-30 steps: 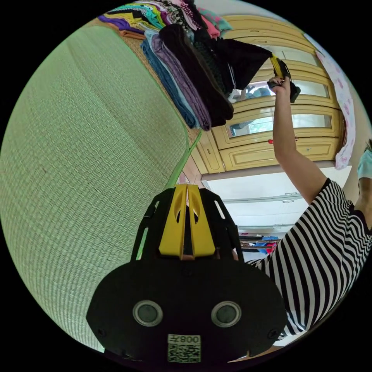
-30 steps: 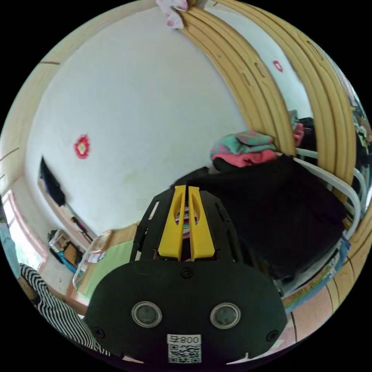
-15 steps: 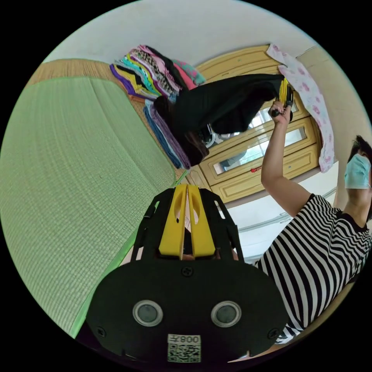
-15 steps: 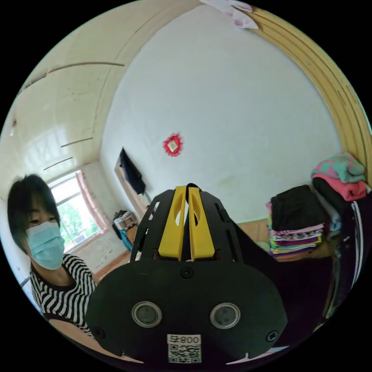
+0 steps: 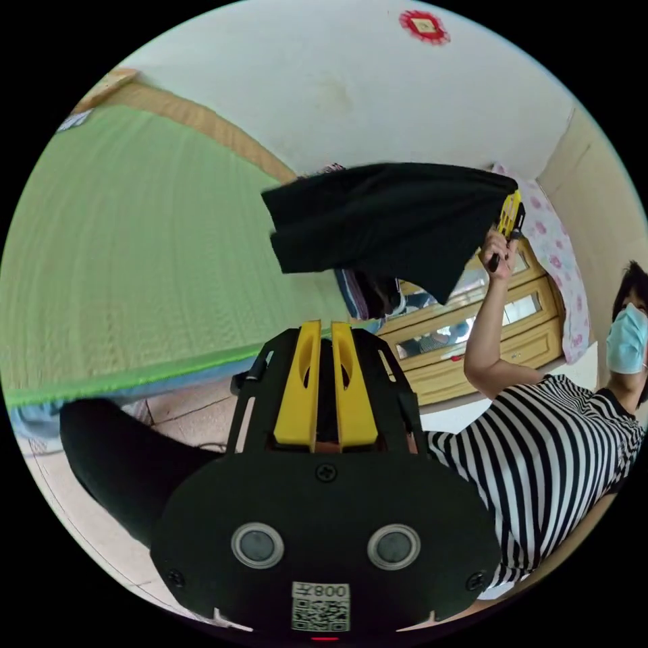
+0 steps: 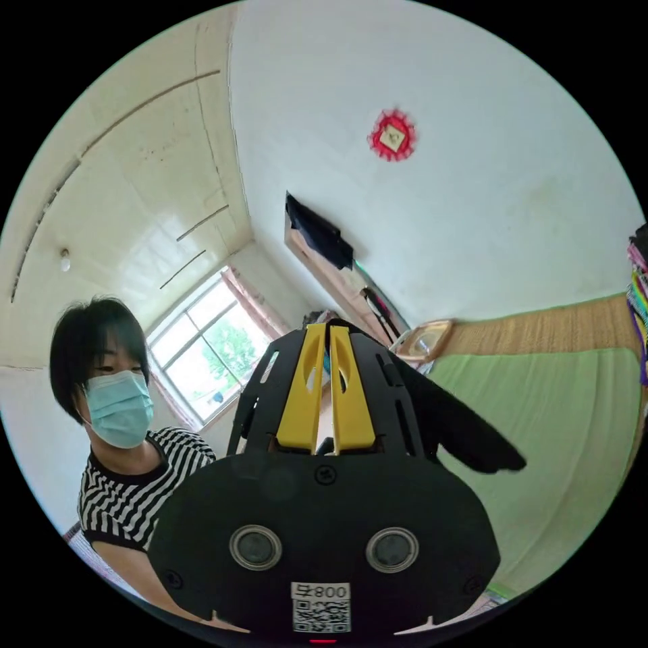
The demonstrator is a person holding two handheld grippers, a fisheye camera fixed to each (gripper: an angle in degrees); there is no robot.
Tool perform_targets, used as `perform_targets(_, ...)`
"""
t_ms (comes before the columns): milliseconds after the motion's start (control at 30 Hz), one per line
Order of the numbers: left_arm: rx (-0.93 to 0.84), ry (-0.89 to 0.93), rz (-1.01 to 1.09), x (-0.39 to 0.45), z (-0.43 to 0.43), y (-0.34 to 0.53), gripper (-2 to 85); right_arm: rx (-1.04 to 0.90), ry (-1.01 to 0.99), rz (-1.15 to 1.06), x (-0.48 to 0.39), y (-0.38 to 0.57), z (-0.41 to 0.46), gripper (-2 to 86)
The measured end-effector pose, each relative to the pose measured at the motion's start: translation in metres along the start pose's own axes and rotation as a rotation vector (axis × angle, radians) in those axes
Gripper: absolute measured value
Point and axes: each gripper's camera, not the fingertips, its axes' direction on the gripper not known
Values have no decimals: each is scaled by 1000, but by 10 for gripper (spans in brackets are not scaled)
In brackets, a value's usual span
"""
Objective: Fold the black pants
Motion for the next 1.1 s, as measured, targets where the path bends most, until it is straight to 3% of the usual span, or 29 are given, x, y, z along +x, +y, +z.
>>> perform_targets(300,72,90,-55,-37,-72,69,69,-122,43,147,-4,-10,135,5)
perform_targets(500,28,174,31,-26,-84,84,83,-154,45,158,-29,-29,199,5)
perform_targets(700,6,144,131,3,-95,102,100,-187,26,145,-60,-47,263,5)
perform_targets(867,45,2,197,26,-119,123,120,-212,17,136,-84,-57,306,5)
perform_targets(1100,117,-224,122,29,-154,152,136,-217,-14,142,-112,-62,355,5)
